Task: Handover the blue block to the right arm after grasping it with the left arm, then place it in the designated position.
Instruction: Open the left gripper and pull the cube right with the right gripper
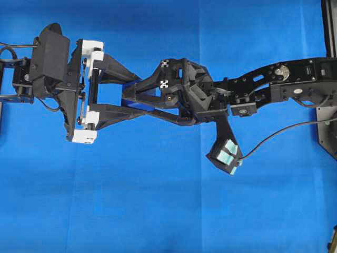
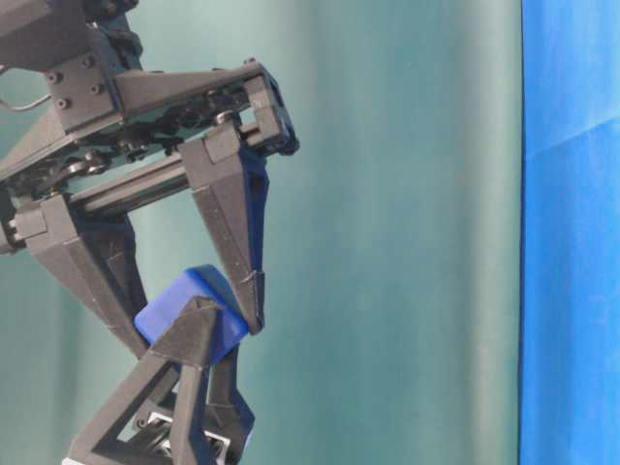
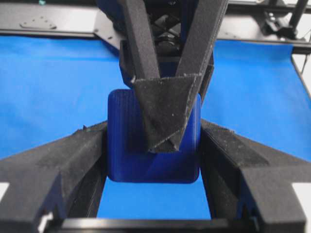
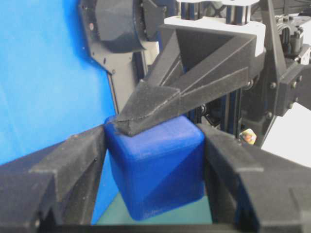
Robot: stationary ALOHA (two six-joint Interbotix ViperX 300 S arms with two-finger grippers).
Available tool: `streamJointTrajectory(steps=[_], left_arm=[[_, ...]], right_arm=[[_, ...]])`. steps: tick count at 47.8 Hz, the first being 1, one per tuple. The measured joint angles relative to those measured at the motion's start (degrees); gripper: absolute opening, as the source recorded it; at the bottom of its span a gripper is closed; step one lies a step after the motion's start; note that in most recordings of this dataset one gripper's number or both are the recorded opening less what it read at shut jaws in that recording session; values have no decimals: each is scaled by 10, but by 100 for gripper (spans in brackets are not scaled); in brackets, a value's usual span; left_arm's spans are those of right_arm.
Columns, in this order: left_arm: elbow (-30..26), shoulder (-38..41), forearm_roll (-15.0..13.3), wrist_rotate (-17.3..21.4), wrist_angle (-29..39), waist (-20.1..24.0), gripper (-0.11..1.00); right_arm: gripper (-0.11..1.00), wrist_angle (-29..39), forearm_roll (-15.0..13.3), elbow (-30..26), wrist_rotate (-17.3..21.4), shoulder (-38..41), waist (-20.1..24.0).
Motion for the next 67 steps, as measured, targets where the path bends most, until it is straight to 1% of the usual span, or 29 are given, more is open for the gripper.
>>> streamJointTrajectory(steps=[26,27,31,33,35,37,45,50,55,67], left_arm=[[1,1,-1,3,0,-1,50],[0,1,-1,3,0,0,53],[1,1,0,4,-1,-1,75],[1,1,0,1,-1,-1,84],[0,0,0,1,-4,-1,90],[0,1,-1,1,-4,-1,93],[0,0,0,3,-9,-1,93],[4,-4,0,3,-10,-1,93],[10,-9,0,3,-10,-1,93],[18,-19,0,1,-10,-1,93]], right_arm=[[43,0,1,0,0,0,0],[43,0,1,1,1,0,1],[43,0,2,0,3,0,0],[43,0,2,0,3,0,-1],[43,0,2,0,3,0,-1],[43,0,2,1,3,0,-1],[43,-1,4,3,11,-3,-1],[43,1,4,15,23,-13,-1],[43,4,4,40,33,-38,-1],[43,7,4,112,35,-123,-2]])
